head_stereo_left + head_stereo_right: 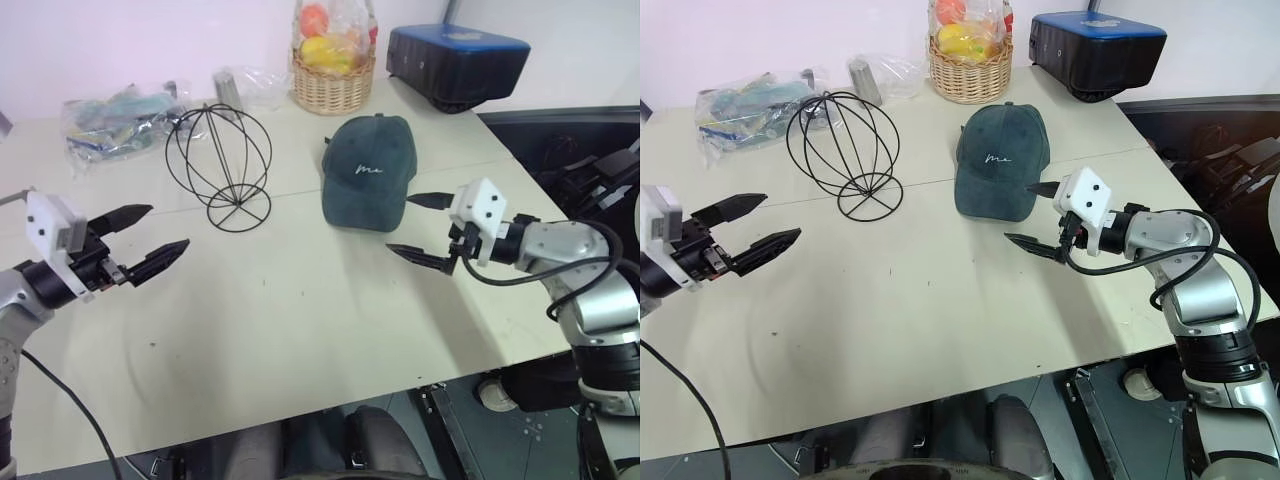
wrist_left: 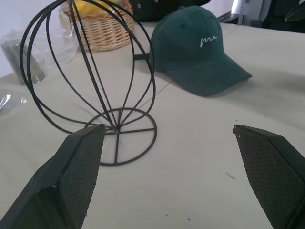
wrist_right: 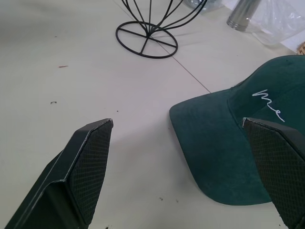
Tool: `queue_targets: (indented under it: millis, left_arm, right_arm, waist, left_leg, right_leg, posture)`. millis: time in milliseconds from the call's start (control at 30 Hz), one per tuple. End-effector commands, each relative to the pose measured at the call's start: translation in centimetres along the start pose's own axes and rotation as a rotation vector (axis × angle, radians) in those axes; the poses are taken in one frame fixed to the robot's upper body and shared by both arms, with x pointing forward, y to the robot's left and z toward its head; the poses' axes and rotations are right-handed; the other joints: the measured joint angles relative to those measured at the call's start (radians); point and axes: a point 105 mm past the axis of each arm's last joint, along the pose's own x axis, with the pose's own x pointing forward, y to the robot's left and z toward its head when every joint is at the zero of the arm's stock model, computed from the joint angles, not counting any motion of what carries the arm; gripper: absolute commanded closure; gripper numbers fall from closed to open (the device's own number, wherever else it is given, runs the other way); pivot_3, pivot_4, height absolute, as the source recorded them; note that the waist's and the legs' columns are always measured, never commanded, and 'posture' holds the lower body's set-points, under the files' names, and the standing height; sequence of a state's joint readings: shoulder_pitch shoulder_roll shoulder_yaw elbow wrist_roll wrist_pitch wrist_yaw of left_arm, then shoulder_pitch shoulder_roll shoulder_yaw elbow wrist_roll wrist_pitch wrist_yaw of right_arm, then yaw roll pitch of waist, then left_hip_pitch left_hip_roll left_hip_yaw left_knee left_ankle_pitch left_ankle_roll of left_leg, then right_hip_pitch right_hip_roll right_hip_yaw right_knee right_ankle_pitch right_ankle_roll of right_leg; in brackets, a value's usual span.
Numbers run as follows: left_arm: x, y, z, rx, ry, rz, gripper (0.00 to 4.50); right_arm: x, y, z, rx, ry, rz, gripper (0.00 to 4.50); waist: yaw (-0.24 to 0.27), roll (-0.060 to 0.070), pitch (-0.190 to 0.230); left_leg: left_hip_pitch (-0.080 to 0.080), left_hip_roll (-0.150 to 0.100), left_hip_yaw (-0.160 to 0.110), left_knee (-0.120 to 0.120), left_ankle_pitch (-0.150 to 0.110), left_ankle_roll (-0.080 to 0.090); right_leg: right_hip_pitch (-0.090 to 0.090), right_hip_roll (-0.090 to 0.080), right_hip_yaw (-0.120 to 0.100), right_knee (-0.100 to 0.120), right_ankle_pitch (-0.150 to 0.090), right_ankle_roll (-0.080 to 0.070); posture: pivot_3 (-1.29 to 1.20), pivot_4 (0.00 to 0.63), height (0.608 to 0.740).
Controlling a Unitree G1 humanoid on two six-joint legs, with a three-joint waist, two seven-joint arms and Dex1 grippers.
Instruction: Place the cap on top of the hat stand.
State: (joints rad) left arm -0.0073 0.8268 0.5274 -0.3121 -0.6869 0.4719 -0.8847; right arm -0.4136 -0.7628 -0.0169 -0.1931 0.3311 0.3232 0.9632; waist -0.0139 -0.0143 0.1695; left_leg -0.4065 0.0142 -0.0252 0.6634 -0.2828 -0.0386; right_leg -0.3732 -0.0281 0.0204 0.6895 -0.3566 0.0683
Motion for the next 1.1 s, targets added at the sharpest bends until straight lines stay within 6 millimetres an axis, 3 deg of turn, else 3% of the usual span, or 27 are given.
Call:
queue_targets:
  millis: [33, 600, 900, 1100]
  left_arm:
    - [-0.2, 0.0, 1.0, 0.04, -0.019, 0.0, 0.01]
    - [0.2, 0.0, 1.2, 0.035, -0.036, 0.005, 0.01]
    - [0.4, 0.3, 1.4, 0.025, -0.062, 0.031, 0.01]
    - [0.6, 1.1, 1.9, -0.015, -0.114, 0.086, 0.01]
  right_arm:
    - [-0.4, -0.3, 1.4, -0.03, -0.04, -0.022, 0.05]
    - [-0.3, -0.4, 1.6, -0.047, -0.043, -0.04, 0.05]
    - [1.4, -2.2, 0.8, -0.273, -0.026, -0.355, 0.05]
    - [3.2, -0.6, -0.4, -0.34, -0.03, -0.447, 0.05]
  waist:
    - [0.0, 0.0, 0.0]
    - [0.0, 0.0, 0.0]
    - [-0.002, 0.0, 0.0]
    - [0.001, 0.0, 0.0]
  left_leg:
    - [0.0, 0.0, 0.0, 0.0, 0.0, 0.0]
    - [0.0, 0.0, 0.0, 0.0, 0.0, 0.0]
    - [0.0, 0.0, 0.0, 0.0, 0.0, 0.0]
    - [0.0, 0.0, 0.0, 0.0, 0.0, 0.0]
  right_leg:
    - [0.0, 0.0, 0.0, 0.0, 0.0, 0.0]
    - [0.0, 0.0, 0.0, 0.0, 0.0, 0.0]
    - [-0.001, 0.0, 0.0, 0.0, 0.0, 0.0]
    - [0.0, 0.0, 0.0, 0.001, 0.0, 0.0]
  posture:
    - [0.0, 0.15, 0.74]
    - [0.0, 0.15, 0.74]
    - [0.0, 0.15, 0.74]
    - [0.0, 0.15, 0.74]
